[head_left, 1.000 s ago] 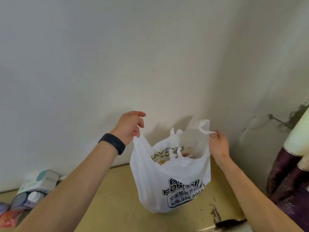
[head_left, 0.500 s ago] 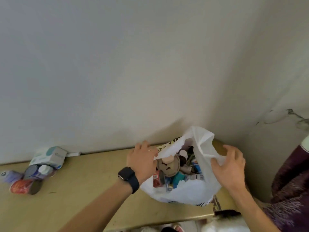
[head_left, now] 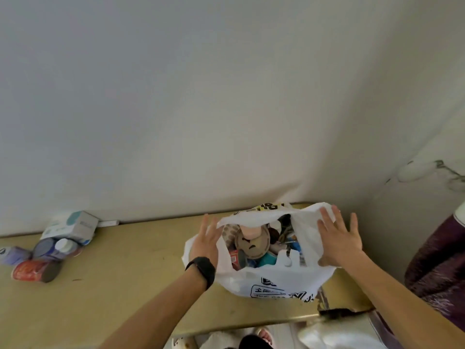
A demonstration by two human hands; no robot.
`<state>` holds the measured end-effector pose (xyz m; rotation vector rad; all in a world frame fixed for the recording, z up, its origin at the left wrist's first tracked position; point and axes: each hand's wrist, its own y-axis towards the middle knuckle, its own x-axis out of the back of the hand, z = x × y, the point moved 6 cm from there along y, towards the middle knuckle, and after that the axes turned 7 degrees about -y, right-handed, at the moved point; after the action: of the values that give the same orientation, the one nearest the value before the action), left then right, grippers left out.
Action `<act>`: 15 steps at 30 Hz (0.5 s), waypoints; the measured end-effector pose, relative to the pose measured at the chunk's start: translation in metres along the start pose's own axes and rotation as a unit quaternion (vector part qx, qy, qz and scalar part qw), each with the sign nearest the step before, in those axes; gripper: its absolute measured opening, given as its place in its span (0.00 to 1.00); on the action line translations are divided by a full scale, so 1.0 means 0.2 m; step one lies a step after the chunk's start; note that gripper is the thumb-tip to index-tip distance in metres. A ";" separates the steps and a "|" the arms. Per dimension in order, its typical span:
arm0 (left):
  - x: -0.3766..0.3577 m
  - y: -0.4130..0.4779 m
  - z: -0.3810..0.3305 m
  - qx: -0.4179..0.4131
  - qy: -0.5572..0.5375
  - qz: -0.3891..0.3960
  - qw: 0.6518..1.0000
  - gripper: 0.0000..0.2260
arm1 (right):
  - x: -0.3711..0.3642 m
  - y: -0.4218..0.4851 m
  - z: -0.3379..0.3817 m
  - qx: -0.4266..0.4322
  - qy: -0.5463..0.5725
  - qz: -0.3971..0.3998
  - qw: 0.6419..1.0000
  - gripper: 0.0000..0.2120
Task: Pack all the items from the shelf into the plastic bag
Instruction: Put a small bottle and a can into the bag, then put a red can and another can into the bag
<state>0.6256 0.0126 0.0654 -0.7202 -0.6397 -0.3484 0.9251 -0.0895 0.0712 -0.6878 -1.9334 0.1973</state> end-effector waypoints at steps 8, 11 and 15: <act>0.05 0.04 0.10 -0.001 -0.239 -0.043 0.970 0.49 | 0.01 -0.09 0.04 0.010 0.092 -0.033 0.995 0.54; 0.16 -0.05 0.09 -0.055 -0.434 -0.104 0.893 0.26 | 0.21 -0.19 0.08 0.024 0.189 -0.165 0.968 0.38; 0.17 -0.22 0.22 0.019 -0.584 -0.243 0.774 0.19 | 0.52 -0.34 0.20 0.062 0.317 -0.299 0.898 0.22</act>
<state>0.6117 0.0102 0.1348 -0.6720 -2.0477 -0.3291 0.8332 -0.0823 0.1636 -0.0218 -1.3938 -0.2632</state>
